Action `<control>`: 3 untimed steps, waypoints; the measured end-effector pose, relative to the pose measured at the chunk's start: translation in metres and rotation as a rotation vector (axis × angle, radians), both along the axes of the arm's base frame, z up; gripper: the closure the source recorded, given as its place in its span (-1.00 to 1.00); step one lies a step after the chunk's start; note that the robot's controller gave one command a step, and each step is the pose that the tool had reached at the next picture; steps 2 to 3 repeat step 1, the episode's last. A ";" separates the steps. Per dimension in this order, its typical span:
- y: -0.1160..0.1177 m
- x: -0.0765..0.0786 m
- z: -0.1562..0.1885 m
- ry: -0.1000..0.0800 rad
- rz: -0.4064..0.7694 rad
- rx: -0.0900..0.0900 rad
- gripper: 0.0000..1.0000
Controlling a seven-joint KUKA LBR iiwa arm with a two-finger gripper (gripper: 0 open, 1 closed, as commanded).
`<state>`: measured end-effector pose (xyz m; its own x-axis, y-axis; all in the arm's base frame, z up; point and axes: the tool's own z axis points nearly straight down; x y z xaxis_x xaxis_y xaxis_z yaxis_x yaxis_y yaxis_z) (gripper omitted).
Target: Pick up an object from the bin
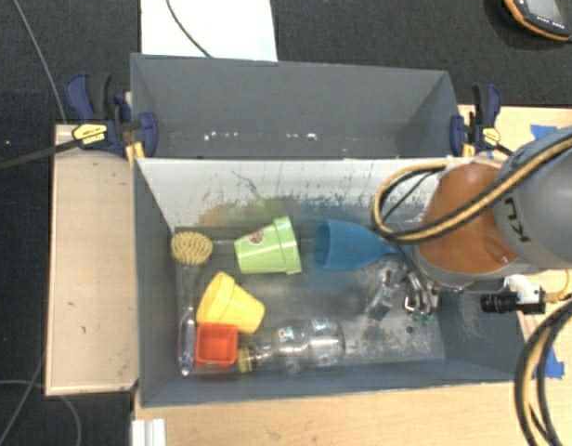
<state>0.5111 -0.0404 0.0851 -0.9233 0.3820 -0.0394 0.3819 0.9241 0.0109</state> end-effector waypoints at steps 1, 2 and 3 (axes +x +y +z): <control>0.005 -0.001 0.045 -0.007 0.015 -0.001 1.00; 0.005 -0.001 0.045 -0.007 0.015 -0.001 1.00; 0.005 -0.001 0.045 -0.007 0.015 -0.001 1.00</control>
Offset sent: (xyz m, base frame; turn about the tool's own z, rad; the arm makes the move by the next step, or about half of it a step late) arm 0.0065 0.0092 0.0152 0.2860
